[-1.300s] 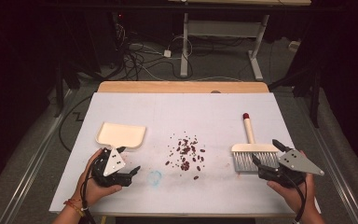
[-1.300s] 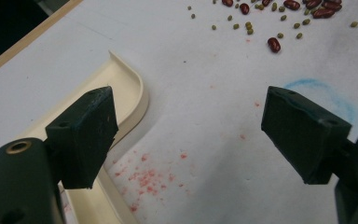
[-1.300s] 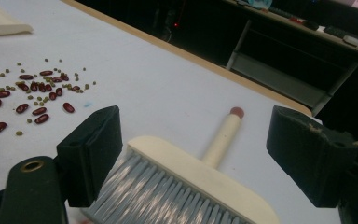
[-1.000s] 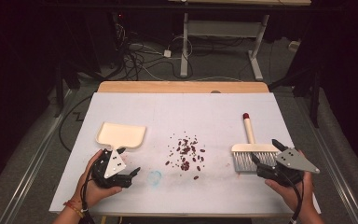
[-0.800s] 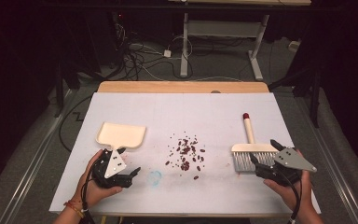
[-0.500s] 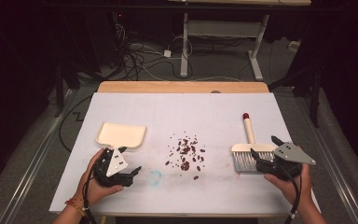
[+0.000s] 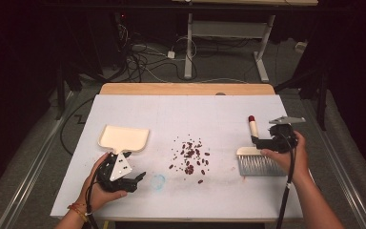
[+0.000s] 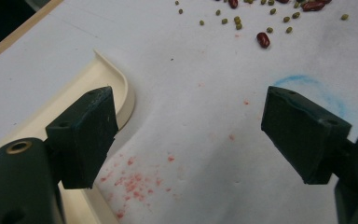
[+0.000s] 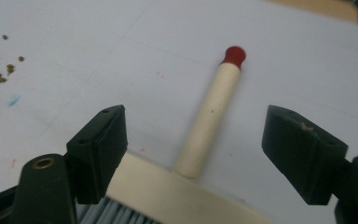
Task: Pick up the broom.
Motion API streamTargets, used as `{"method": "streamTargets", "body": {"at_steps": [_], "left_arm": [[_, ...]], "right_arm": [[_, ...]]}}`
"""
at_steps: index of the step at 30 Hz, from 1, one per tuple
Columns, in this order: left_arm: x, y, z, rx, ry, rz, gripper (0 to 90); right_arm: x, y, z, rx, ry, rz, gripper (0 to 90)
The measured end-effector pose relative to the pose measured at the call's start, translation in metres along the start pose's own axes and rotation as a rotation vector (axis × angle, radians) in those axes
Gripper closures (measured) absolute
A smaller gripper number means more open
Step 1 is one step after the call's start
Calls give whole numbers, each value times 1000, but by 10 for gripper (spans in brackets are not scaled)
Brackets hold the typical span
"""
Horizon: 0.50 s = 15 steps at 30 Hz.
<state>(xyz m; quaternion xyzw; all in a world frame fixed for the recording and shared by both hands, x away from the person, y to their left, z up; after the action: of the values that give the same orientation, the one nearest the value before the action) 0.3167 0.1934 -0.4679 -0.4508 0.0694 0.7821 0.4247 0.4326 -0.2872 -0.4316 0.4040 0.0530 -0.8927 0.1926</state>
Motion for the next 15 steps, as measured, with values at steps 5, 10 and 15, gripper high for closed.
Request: {"method": "streamTargets", "body": {"at_steps": [5, 10, 15], "left_arm": [[1, 1, -2, 15, -12, -9, 178], [2, 0, -1, 17, -10, 2, 178], [1, 2, -3, 33, -16, -9, 178]], "right_arm": [[-6, 8, -38, 27, -144, -32, 251], [-7, 24, -61, 16, -227, -130, 358], [-13, 17, -66, 33, -273, -75, 566]]}}
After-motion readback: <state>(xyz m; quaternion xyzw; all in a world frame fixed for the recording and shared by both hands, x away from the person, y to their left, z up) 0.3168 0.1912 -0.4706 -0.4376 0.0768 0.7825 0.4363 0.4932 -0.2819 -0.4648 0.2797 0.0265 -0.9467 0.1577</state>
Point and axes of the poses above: each handheld gripper's, and its own axes: z roughly backward along the jaws, x roughly out of its underside, y roughly to its right, the point moved 2 cm from there along -z, roughly forward along the jaws, and after that the axes turned 4 degrees about y, right-handed, at the moved point
